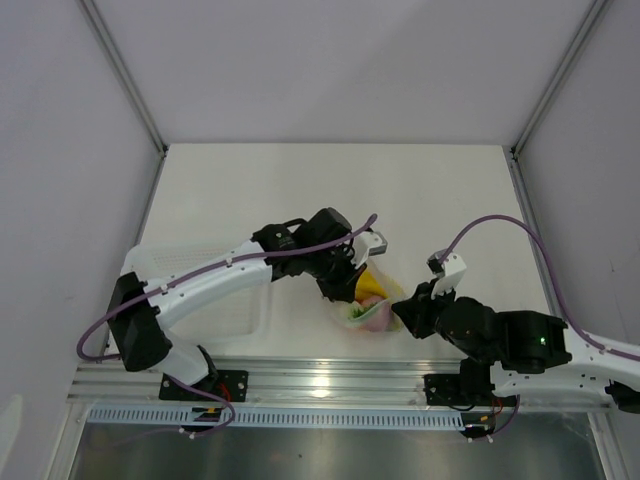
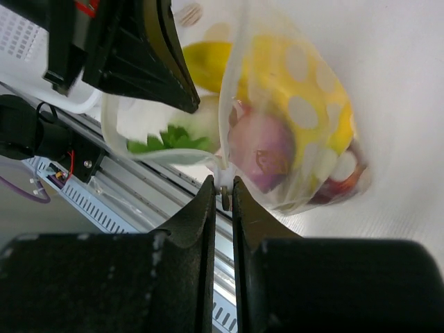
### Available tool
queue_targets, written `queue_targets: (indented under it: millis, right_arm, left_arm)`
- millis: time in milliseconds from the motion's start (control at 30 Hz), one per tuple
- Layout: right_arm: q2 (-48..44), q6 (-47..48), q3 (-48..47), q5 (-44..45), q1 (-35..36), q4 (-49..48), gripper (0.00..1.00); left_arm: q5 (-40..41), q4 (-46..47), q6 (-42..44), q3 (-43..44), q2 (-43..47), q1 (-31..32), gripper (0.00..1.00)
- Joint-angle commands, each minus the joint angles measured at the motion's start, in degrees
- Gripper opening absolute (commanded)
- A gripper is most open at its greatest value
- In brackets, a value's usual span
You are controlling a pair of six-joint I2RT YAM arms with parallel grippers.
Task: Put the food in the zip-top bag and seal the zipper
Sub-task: Adjust the zipper food storage bag at the center of the board.
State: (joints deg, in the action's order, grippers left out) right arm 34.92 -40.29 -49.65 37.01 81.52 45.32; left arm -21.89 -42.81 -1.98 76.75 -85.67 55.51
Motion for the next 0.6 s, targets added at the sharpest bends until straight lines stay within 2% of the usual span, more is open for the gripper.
queue_targets:
  millis: [0, 200, 333, 400, 567]
  right_arm:
    - [-0.7, 0.0, -2.3, 1.8, 0.1, -1.5, 0.0]
    - [-0.6, -0.2, -2.2, 1.7, 0.1, -1.6, 0.0]
    - [-0.7, -0.1, -2.3, 1.7, 0.1, -1.2, 0.0]
    - [-0.6, 0.2, -2.8, 1.6, 0.2, -1.4, 0.0]
    - [0.0, 0.0, -3.2, 1.6, 0.1, -1.2, 0.0]
  left_arm:
    - [2.4, -0.3, -0.5, -2.4, -2.0, 1.3, 0.01]
    - [10.1, -1.0, -1.8, -1.9, -5.0, 1.4, 0.0]
    - [14.1, 2.3, -2.6, -0.7, 1.3, 1.4, 0.0]
    - [13.6, 3.2, -2.2, 0.4, 4.7, 1.4, 0.01]
    - [6.3, 8.6, -0.8, -1.3, 11.7, 1.4, 0.01]
